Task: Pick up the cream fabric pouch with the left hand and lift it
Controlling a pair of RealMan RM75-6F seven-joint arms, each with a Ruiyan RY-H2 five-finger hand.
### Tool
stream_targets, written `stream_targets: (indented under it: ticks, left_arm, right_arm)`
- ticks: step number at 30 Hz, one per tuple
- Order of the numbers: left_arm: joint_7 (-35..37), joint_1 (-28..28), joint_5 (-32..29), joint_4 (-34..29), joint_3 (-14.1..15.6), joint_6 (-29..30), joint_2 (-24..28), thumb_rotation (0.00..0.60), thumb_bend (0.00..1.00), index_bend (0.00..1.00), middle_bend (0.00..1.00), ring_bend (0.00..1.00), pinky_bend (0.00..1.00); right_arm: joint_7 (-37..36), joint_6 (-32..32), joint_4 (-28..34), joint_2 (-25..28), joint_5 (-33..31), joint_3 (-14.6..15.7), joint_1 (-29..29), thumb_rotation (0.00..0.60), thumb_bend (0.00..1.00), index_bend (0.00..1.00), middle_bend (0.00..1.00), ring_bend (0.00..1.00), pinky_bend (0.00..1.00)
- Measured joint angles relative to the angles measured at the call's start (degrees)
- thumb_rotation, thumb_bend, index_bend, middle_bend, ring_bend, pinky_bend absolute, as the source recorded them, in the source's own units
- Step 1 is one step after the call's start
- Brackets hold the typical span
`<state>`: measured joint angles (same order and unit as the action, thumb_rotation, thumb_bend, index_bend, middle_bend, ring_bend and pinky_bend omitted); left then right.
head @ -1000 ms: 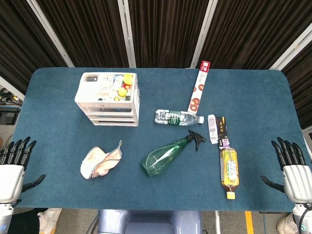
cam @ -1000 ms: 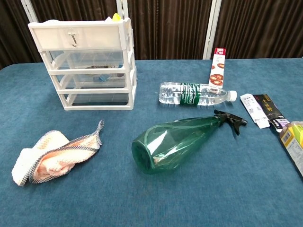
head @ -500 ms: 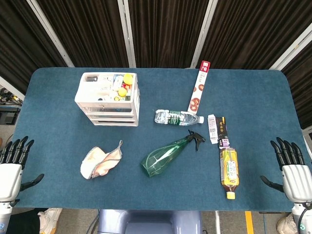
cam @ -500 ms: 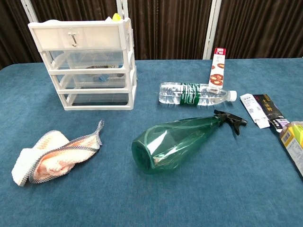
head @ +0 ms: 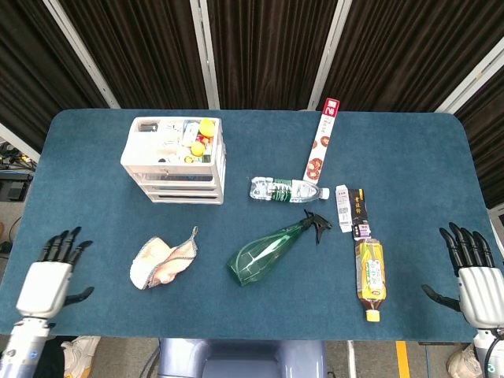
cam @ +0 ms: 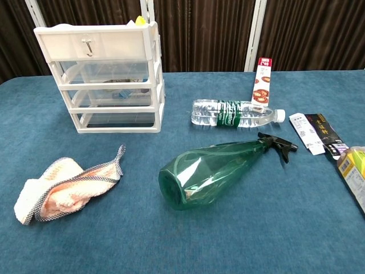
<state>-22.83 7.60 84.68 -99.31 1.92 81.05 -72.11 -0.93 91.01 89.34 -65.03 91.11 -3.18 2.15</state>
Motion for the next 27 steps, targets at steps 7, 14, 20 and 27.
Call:
stream_targets:
  ticks: [7,14,20,27]
  left_arm:
    - [-11.5,3.9,-8.3,1.3,-1.5,-8.4,-9.4,0.6,0.11,0.21,0.02,0.03,0.12]
    - [-16.8,6.6,-13.6,4.3,-3.4,-11.0,-17.2,0.6,0.12,0.24,0.04,0.03,0.13]
    - [-19.3,8.6,-15.3,6.2,-5.1,-11.1,-21.1,0.6,0.14,0.27,0.06,0.04,0.14]
    - [-21.2,10.3,-17.1,7.3,-5.8,-11.2,-23.3,0.6,0.46,0.66,0.5,0.45,0.44]
  right_arm:
    - [-0.6,-0.2,0.1,0.2,-0.4,-0.2,0.1,0.6,0.0,0.0,0.0,0.0,0.0]
    - [-1.0,-0.3,0.1,0.2,-0.4,-0.2,0.1,0.6,0.0,0.0,0.0,0.0,0.0]
    - [-1.2,-0.4,0.1,0.2,-0.4,-0.2,0.1,0.6,0.0,0.0,0.0,0.0,0.0]
    - [-1.2,-0.3,0.2,0.3,-0.4,-0.2,0.1,0.6,0.0,0.0,0.0,0.0,0.0]
